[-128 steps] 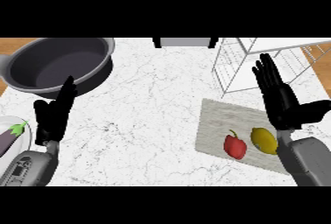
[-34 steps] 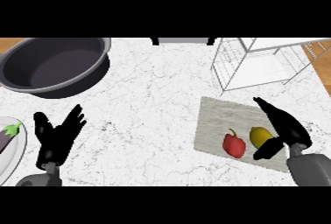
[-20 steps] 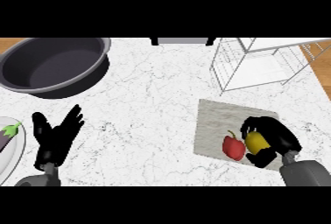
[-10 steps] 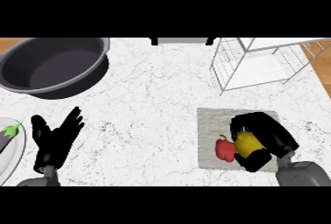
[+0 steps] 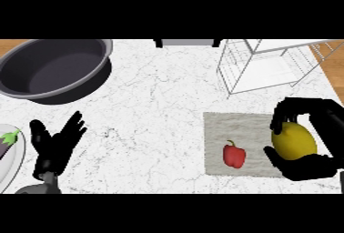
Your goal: Pick the lemon from the placemat and place it in the tiered shelf
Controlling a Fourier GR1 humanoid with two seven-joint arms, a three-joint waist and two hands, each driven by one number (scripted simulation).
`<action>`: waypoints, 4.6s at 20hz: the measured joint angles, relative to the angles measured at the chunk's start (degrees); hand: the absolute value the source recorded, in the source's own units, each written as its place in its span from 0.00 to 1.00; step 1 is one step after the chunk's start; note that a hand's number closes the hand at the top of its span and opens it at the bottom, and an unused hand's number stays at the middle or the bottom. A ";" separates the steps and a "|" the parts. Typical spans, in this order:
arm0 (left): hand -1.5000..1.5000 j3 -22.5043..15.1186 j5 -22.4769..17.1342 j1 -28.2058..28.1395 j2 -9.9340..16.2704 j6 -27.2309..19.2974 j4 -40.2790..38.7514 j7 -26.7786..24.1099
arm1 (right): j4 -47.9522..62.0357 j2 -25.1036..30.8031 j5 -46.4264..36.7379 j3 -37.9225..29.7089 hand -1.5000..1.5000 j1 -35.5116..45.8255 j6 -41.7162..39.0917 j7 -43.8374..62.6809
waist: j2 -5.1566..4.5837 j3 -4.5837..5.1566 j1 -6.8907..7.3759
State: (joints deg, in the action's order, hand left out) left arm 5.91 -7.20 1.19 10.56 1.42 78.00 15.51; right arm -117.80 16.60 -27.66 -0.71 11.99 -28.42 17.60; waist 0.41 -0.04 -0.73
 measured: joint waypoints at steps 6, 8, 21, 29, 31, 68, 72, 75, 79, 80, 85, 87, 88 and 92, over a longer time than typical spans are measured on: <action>0.50 -0.25 0.12 0.32 -0.35 -0.13 0.53 0.99 | -4.60 3.75 10.55 -10.93 1.00 11.61 -5.39 14.17 | -0.09 0.04 0.43; 0.50 0.08 0.19 1.09 -0.06 -0.03 -0.35 1.07 | -3.48 5.85 13.96 -14.02 1.00 16.20 -6.61 18.16 | -0.11 0.03 0.49; 0.50 -0.55 1.00 2.51 -0.97 -0.39 0.08 2.67 | 24.98 17.48 15.69 -19.36 1.00 41.56 -4.05 19.87 | -0.53 0.08 1.53; 0.50 -0.54 1.25 2.88 -1.33 0.06 -0.73 1.48 | 45.38 21.59 10.32 -15.98 1.00 48.90 -2.52 6.35 | -0.71 0.04 1.95; 0.50 -1.00 1.60 2.55 -1.73 -0.34 0.05 2.11 | 49.30 22.28 8.88 -14.90 1.00 49.69 -2.31 2.62 | -0.70 0.04 1.95; 0.50 -0.03 1.92 2.63 -1.42 1.23 -0.35 1.17 | 96.36 20.60 -3.98 -15.15 0.00 66.83 18.11 -25.58 | -1.00 -0.02 2.53; 0.50 0.15 1.37 1.98 -1.23 1.68 0.39 1.95 | 97.77 21.31 0.40 -19.68 0.00 68.14 17.07 -23.64 | -0.83 -0.03 2.32; 0.50 -0.21 2.08 2.64 -2.04 0.67 -0.11 1.93 | 99.02 21.28 3.44 -22.76 0.00 69.76 16.86 -21.42 | -0.84 -0.09 2.34; 0.50 -0.54 2.48 2.49 -2.35 0.28 0.44 1.96 | 100.51 22.72 7.96 -27.37 0.00 70.55 16.32 -19.51 | -0.87 -0.05 2.38; 0.50 -0.58 2.56 2.57 -2.50 0.16 0.31 1.90 | 100.78 23.54 8.91 -28.45 0.00 70.69 16.43 -19.15 | -0.93 -0.05 2.41; 0.50 -0.23 2.29 2.67 -2.05 0.69 0.15 1.80 | 100.76 27.54 10.60 -31.08 0.00 71.12 20.84 -17.06 | -1.05 -0.02 2.53; 0.50 -0.23 2.26 2.94 -2.00 0.79 0.16 1.83 | 101.14 29.47 10.47 -31.59 0.00 70.89 23.12 -16.40 | -1.22 -0.02 2.79; 0.50 -0.30 2.26 2.90 -2.23 0.66 0.27 1.81 | 101.37 30.75 10.60 -32.07 0.00 70.33 23.88 -16.62 | -1.31 -0.03 2.91; 0.50 -0.06 2.14 3.20 -1.79 1.14 -0.24 1.76 | 102.65 35.06 12.00 -34.52 0.00 69.12 26.35 -15.49 | -1.44 -0.09 3.00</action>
State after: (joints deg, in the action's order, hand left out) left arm 5.85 -5.06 4.39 8.77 2.56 77.76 17.27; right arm -15.15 51.66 -15.66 -35.23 81.11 -2.06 2.11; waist -1.03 -0.13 2.27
